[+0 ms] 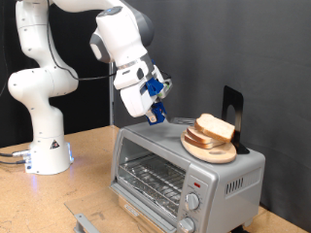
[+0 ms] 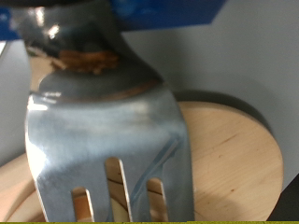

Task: Make a piece of toast with the oven

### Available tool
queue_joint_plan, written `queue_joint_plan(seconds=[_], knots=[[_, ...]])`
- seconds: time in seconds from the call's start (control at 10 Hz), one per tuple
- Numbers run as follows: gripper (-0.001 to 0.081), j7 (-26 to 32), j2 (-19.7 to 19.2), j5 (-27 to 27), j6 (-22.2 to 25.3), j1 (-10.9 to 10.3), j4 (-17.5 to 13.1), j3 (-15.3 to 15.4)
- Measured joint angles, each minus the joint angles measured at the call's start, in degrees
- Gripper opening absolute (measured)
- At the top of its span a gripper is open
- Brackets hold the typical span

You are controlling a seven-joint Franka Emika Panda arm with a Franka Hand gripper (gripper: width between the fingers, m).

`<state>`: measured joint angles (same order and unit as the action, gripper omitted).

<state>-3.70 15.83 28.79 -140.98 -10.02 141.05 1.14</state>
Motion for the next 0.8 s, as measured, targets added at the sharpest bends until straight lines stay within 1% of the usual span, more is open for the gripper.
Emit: queue_joint_plan(seconds=[0.3,0.5,0.8], knots=[[0.0328,-0.6,-1.3,-1.3,0.0,0.1,-1.0,0.3],[0.0328,-2.6,-2.1,-5.3,2.5,0.2,-2.1,0.3],[0.0328,-5.2,-3.2,-8.3,5.9,0.3,-4.5,0.3]])
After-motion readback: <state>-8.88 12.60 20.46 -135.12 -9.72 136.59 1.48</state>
